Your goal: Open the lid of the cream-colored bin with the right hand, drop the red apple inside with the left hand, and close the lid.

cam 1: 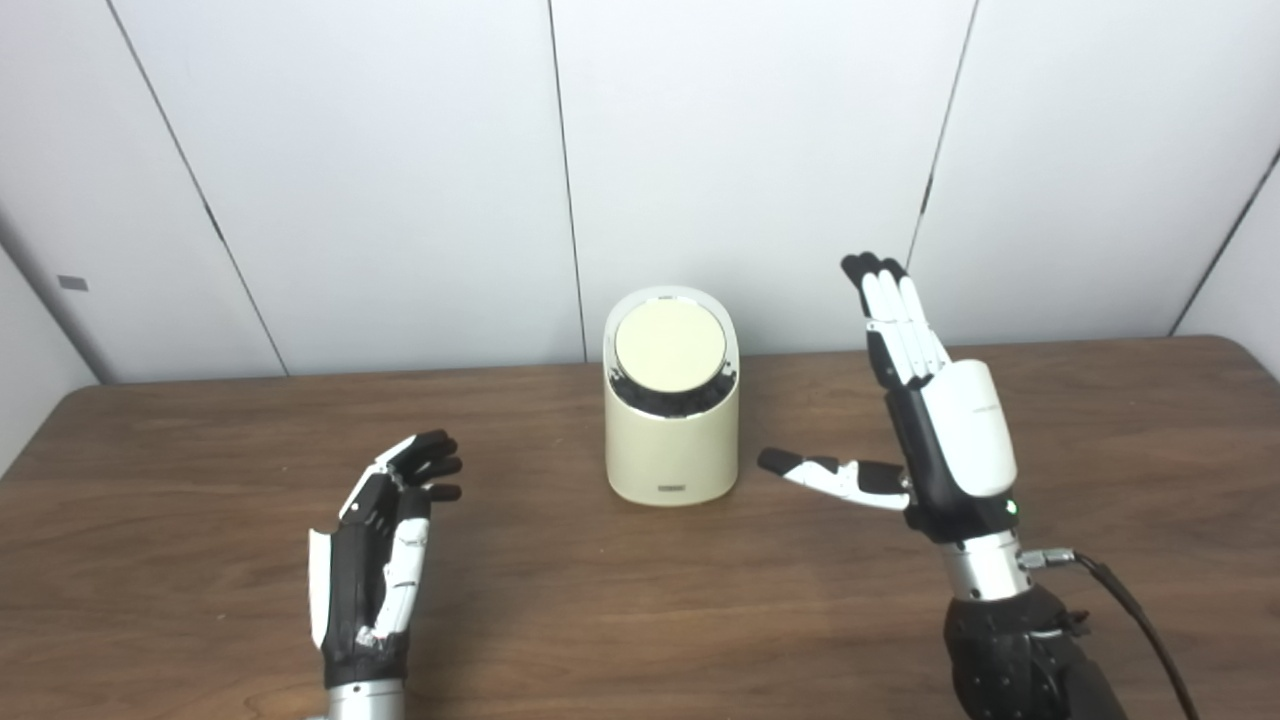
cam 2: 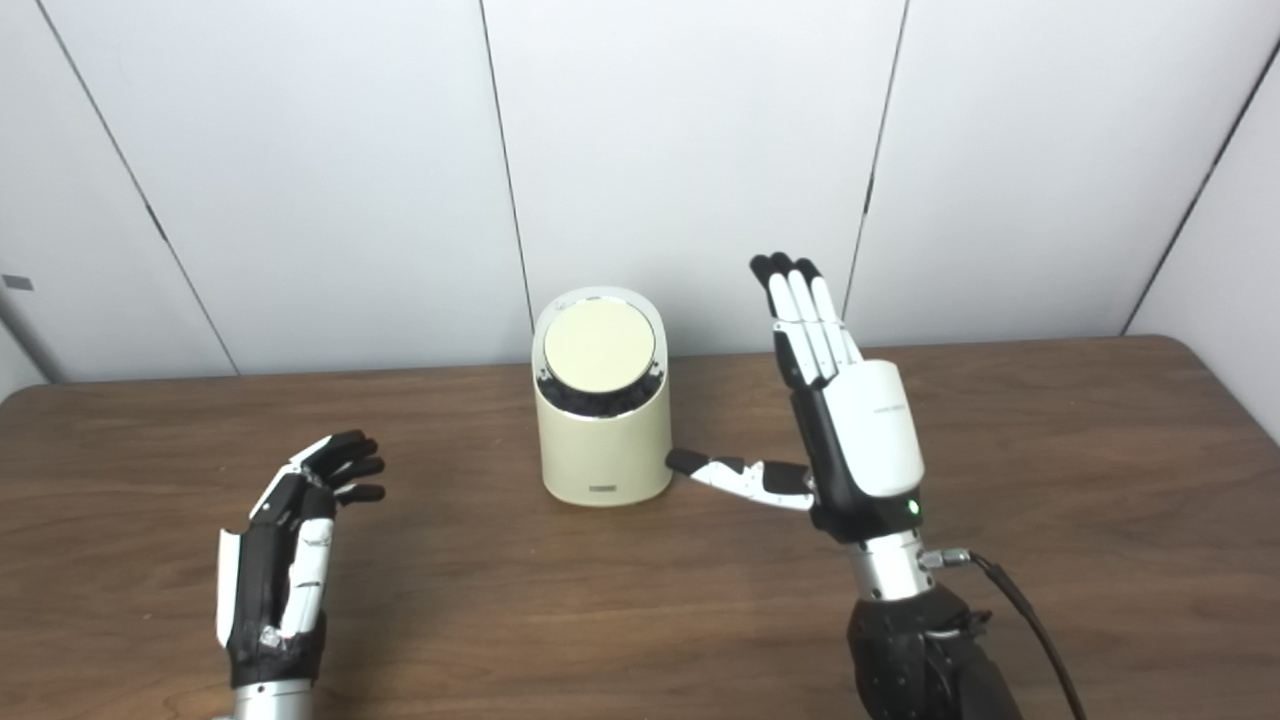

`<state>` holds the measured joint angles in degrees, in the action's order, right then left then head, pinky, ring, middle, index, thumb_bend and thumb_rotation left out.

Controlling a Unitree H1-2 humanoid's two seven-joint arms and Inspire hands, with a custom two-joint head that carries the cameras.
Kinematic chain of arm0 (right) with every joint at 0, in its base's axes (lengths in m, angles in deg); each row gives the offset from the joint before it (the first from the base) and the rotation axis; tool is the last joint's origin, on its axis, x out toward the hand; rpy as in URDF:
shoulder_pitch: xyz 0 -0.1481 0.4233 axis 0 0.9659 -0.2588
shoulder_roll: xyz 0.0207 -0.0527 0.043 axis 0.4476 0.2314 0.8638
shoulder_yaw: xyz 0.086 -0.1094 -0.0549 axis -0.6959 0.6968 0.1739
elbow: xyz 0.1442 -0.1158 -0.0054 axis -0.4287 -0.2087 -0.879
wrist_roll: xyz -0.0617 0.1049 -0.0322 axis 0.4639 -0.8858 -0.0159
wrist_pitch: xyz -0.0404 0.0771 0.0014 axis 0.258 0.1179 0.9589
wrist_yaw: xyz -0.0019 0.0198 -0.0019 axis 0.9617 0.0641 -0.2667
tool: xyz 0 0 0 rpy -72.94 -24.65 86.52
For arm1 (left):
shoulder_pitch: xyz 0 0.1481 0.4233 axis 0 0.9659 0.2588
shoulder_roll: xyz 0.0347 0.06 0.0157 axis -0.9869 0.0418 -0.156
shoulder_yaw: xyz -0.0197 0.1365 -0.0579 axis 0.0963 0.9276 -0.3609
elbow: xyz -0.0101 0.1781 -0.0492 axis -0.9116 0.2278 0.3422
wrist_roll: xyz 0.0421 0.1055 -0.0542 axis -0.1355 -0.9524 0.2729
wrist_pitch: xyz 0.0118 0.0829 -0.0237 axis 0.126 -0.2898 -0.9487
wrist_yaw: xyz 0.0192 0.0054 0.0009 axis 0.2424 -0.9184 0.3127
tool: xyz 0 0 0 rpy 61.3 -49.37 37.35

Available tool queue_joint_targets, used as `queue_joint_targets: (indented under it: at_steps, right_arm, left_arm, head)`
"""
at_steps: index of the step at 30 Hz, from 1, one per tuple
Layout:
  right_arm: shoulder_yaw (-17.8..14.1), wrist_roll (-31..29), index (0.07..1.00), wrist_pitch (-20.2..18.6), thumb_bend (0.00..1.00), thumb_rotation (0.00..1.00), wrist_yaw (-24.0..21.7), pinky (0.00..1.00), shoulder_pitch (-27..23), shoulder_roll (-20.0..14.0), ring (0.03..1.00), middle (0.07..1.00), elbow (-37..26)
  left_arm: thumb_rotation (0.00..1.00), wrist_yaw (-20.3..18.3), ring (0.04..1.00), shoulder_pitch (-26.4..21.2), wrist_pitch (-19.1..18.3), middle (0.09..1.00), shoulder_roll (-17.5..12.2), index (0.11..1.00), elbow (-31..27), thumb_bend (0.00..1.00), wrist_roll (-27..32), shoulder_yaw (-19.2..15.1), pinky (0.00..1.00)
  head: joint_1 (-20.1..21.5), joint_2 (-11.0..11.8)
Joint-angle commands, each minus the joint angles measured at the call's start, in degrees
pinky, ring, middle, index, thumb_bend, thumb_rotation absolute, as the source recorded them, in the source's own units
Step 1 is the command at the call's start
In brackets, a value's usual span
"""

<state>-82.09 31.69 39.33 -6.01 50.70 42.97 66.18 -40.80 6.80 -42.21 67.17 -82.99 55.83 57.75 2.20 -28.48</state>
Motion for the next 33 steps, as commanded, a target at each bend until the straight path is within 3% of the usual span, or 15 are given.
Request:
queue_joint_targets:
  at_steps: [1,3,4,6,8,10,13,16,19,23,26,33]
  right_arm:
    - [-1.40,-4.27,0.966,7.30,0.49,0.71,5.03,0.89,1.72,0.44,0.959,0.968,1.43]
    - [-0.61,-7.64,0.855,10.31,0.33,0.67,10.19,0.73,4.27,-0.41,0.843,0.863,5.19]
    - [0.74,-9.31,0.789,10.70,0.27,0.70,13.14,0.68,5.38,-1.58,0.772,0.790,7.42]
    - [4.37,-12.84,0.743,10.76,0.25,0.67,18.05,0.64,7.16,-4.38,0.728,0.745,11.83]
    - [7.44,-14.80,0.719,10.76,0.27,0.50,22.02,0.61,8.16,-6.06,0.701,0.725,15.00]
    - [9.36,-17.40,0.695,10.76,0.30,0.41,23.75,0.57,8.67,-6.68,0.662,0.697,16.86]
    - [9.51,-25.28,0.685,10.76,0.35,0.44,20.86,0.60,9.15,-5.80,0.674,0.692,17.24]
    - [9.16,-28.97,0.688,10.76,0.36,0.43,19.04,0.63,8.84,-5.21,0.692,0.704,17.53]
    - [8.61,-30.25,0.688,10.76,0.35,0.41,17.51,0.62,8.92,-4.57,0.692,0.707,17.77]
    - [7.62,-32.28,0.680,10.76,0.33,0.31,14.12,0.61,9.42,-3.32,0.688,0.703,17.00]
    - [5.93,-33.84,0.674,10.76,0.33,0.24,11.54,0.62,9.72,-1.89,0.692,0.700,16.29]
    - [2.75,-34.02,0.679,10.76,0.31,0.21,7.33,0.63,10.39,0.06,0.703,0.709,15.51]
  left_arm:
    - [0.78,0.07,0.703,-0.32,1.12,0.736,-0.51,0.746,0.33,0.56,0.40,-0.05,0.61]
    - [0.75,-0.19,0.706,-0.30,1.12,0.739,-0.67,0.749,0.49,0.52,0.91,-0.25,0.61]
    - [0.71,-0.40,0.710,-0.30,1.12,0.739,-0.69,0.749,0.63,0.46,1.39,-0.45,0.62]
    - [0.61,-0.41,0.710,-0.31,1.11,0.735,-0.39,0.741,0.84,0.38,2.04,-1.00,0.62]
    - [0.52,-0.18,0.707,-0.25,1.12,0.726,-0.24,0.731,0.99,0.32,2.10,-1.48,0.62]
    - [0.47,-0.47,0.709,0.00,1.12,0.724,-0.21,0.725,1.11,0.29,2.62,-1.97,0.62]
    - [0.42,-0.62,0.702,0.52,1.12,0.717,-0.11,0.713,1.44,0.28,2.88,-2.66,0.62]
    - [0.40,-0.60,0.696,0.72,1.12,0.712,-0.07,0.704,2.39,0.29,2.52,-3.12,0.62]
    - [0.39,-0.40,0.696,0.73,1.12,0.711,-0.26,0.701,3.99,0.28,1.70,-3.28,0.62]
    - [0.37,1.32,0.677,-0.14,1.13,0.692,-1.38,0.685,8.08,0.27,0.37,-3.29,0.59]
    - [0.43,2.15,0.679,-0.57,1.13,0.685,-1.24,0.678,9.54,0.28,1.14,-3.94,0.60]
    - [0.41,2.97,0.681,-0.55,1.13,0.681,-0.82,0.672,9.50,0.27,1.45,-4.95,0.61]
  head:
    - [-0.26,0.00]
    - [-0.67,0.22]
    - [-0.81,0.29]
    - [-0.87,0.39]
    - [-0.86,0.39]
    - [-0.57,0.32]
    - [-0.10,0.31]
    - [0.09,0.34]
    - [0.31,0.24]
    - [0.41,0.06]
    - [0.67,-0.06]
    - [0.77,-0.30]
